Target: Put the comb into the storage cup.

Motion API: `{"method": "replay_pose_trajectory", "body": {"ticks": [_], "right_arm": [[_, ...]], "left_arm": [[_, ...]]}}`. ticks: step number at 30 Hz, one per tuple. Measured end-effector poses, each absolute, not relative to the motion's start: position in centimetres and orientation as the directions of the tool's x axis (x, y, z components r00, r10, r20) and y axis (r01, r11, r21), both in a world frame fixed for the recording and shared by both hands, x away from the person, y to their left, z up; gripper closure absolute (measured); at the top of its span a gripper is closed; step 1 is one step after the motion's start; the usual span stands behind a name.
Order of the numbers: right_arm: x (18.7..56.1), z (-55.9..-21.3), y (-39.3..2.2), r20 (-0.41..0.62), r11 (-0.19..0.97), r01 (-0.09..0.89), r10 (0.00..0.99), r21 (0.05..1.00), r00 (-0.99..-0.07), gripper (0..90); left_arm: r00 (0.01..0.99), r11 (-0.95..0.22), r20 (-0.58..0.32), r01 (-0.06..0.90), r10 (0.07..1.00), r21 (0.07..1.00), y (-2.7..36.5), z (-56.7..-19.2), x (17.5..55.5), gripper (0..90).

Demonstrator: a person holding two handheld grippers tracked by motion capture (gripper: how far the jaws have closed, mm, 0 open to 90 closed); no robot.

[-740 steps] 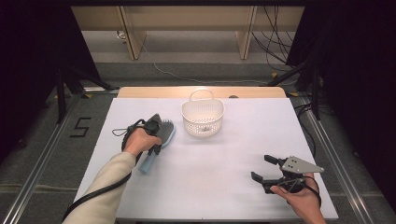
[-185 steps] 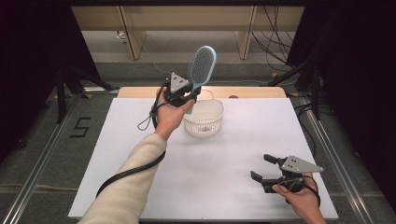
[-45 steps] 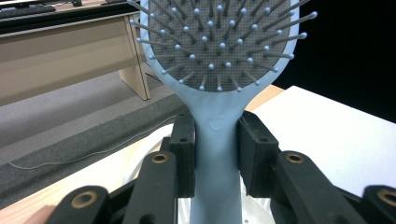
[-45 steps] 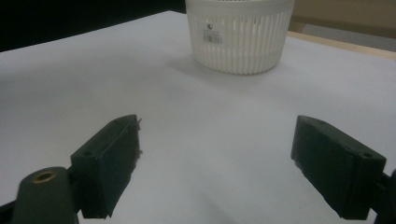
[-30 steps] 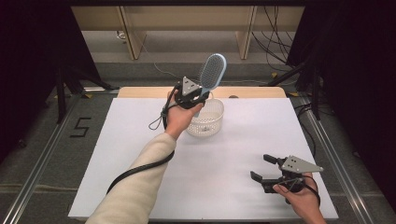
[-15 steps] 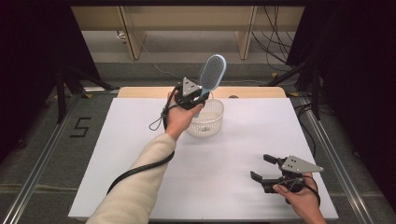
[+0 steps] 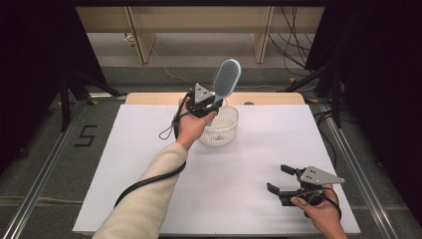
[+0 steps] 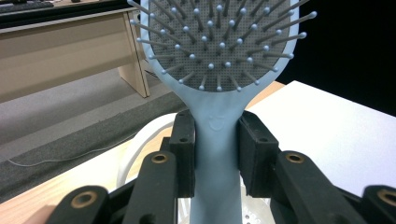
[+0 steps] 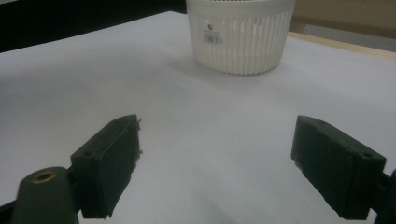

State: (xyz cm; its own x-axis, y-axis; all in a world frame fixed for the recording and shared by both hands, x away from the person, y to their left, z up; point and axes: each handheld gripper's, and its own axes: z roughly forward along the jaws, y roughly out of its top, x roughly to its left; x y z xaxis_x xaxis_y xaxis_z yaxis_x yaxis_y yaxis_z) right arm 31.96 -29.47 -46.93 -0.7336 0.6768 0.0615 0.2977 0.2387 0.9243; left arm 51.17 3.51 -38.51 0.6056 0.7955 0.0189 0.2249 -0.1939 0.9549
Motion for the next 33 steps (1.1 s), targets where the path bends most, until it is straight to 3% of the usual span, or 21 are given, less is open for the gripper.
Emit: {"method": "replay_pose_trajectory", "body": {"ticks": [33], "right_arm": [[31.94, -46.92, -29.47, 0.059, 0.247, 0.301, 0.675, 0.921, -0.735, 16.2]], "left_arm": [[0.605, -0.198, 0.017, 0.235, 0.796, 0.952, 3.50, -39.08, 51.34, 69.4]]}}
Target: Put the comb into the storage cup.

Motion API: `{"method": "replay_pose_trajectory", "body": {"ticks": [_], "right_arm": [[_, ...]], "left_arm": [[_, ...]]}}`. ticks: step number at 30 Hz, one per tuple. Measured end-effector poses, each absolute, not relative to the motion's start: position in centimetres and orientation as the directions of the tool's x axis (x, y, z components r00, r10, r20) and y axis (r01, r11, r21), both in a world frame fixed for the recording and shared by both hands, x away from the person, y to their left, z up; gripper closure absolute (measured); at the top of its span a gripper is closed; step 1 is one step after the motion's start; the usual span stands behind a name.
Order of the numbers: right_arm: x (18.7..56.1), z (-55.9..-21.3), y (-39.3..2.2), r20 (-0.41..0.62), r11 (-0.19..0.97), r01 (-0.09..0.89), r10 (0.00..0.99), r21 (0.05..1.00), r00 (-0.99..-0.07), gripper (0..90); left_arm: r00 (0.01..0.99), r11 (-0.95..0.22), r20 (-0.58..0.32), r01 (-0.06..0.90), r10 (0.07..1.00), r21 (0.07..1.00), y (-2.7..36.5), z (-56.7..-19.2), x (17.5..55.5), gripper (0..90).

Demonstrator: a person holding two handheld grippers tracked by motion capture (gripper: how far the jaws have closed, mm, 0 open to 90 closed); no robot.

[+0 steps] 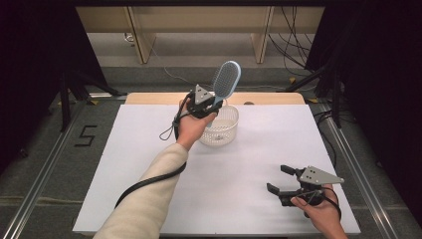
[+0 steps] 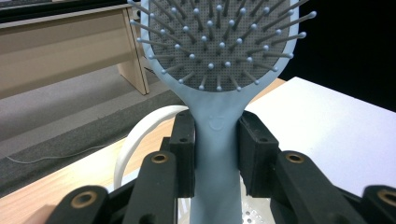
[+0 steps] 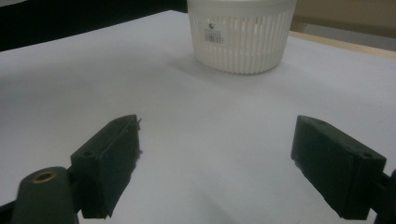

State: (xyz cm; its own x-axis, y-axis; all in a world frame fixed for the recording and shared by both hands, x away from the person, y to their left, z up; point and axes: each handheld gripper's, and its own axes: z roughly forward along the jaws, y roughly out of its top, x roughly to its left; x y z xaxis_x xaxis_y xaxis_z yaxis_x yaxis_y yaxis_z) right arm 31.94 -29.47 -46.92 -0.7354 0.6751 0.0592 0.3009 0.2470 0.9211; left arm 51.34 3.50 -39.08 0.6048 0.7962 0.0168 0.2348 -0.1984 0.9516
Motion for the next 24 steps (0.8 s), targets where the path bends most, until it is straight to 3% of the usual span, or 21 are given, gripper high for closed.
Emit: {"method": "replay_pose_trajectory", "body": {"ticks": [24], "right_arm": [[31.94, -46.91, -29.46, 0.059, 0.247, 0.300, 0.675, 0.921, -0.736, 16.1]], "left_arm": [[0.611, -0.204, 0.018, 0.235, 0.792, 0.950, 3.46, -39.41, 51.48, 69.4]]}}
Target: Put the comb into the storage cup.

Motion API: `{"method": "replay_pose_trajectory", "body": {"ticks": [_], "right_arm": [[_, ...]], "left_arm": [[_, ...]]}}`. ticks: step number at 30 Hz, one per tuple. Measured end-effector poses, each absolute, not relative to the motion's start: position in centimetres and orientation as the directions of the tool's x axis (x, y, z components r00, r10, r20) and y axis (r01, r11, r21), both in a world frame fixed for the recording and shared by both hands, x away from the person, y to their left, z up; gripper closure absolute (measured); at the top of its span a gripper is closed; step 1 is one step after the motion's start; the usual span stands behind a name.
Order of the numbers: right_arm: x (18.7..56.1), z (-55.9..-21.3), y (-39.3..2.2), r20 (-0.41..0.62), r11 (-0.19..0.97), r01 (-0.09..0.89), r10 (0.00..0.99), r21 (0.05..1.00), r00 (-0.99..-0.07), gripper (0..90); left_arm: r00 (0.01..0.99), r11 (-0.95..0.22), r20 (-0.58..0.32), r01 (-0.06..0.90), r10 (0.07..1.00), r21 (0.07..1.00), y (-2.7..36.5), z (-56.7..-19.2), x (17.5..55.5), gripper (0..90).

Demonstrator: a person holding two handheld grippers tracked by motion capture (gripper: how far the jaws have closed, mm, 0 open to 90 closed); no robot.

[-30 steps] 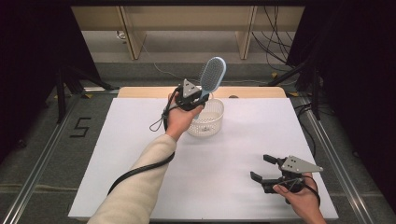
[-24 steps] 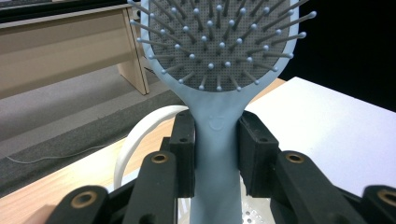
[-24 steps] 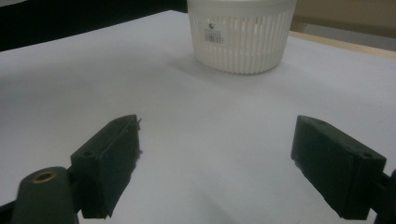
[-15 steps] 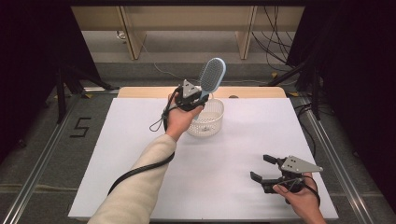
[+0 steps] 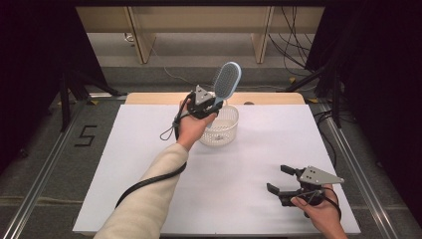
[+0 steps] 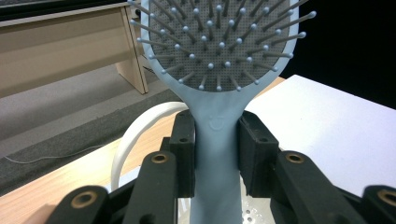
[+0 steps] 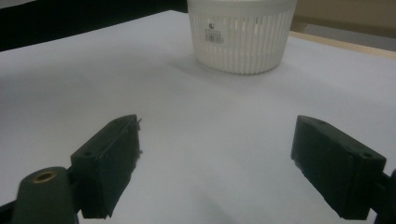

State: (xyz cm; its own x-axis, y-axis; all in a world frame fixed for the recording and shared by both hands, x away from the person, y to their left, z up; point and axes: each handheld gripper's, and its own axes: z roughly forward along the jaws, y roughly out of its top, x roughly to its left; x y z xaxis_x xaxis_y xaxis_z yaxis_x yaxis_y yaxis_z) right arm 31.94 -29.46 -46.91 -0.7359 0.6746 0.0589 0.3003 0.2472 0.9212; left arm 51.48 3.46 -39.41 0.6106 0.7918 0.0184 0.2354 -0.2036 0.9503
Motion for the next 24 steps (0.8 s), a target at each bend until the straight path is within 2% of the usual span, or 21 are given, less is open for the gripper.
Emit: {"method": "replay_pose_trajectory", "body": {"ticks": [24], "right_arm": [[31.97, -46.94, -29.46, 0.059, 0.247, 0.300, 0.674, 0.921, -0.736, 16.1]], "left_arm": [[0.620, -0.211, 0.019, 0.238, 0.785, 0.948, 3.37, -39.83, 51.62, 69.4]]}}
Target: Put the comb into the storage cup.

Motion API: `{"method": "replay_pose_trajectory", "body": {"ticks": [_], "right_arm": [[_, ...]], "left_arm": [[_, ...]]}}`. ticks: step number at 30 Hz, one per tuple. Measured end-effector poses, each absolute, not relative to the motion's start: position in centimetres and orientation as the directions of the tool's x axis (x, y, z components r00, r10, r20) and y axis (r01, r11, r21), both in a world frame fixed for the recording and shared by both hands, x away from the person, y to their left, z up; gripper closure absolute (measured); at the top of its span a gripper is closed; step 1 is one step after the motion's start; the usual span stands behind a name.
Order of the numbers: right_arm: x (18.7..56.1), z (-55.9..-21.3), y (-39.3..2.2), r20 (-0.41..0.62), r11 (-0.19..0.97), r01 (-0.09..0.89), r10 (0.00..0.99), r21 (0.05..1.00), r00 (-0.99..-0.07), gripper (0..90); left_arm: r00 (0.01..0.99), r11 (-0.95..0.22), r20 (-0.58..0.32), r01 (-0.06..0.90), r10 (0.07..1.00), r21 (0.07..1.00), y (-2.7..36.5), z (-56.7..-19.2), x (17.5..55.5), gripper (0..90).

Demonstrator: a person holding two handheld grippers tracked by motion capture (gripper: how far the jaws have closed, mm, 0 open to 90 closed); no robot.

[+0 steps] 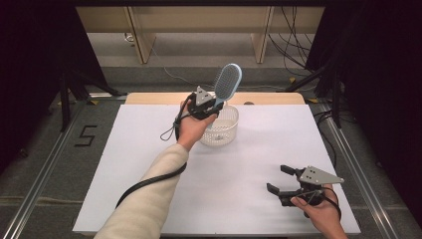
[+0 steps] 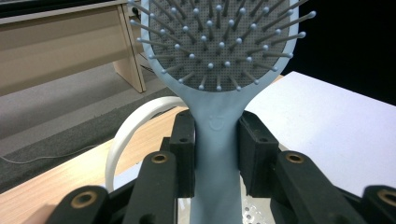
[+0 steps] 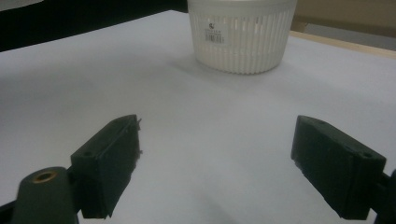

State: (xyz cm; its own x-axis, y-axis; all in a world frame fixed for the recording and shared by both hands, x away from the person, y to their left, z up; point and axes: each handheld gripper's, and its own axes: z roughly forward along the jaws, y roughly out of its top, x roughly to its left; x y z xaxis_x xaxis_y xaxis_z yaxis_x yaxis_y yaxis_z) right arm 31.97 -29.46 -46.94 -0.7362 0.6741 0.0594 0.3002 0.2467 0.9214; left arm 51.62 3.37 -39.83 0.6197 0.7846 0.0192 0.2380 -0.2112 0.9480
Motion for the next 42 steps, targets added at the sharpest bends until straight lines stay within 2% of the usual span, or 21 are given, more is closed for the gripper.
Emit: {"method": "replay_pose_trajectory", "body": {"ticks": [42], "right_arm": [[32.0, -47.0, -29.5, 0.058, 0.250, 0.300, 0.672, 0.921, -0.738, 16.1]], "left_arm": [[0.655, -0.241, 0.035, 0.228, 0.755, 0.943, 3.4, -41.5, 51.9, 69.4]]}}
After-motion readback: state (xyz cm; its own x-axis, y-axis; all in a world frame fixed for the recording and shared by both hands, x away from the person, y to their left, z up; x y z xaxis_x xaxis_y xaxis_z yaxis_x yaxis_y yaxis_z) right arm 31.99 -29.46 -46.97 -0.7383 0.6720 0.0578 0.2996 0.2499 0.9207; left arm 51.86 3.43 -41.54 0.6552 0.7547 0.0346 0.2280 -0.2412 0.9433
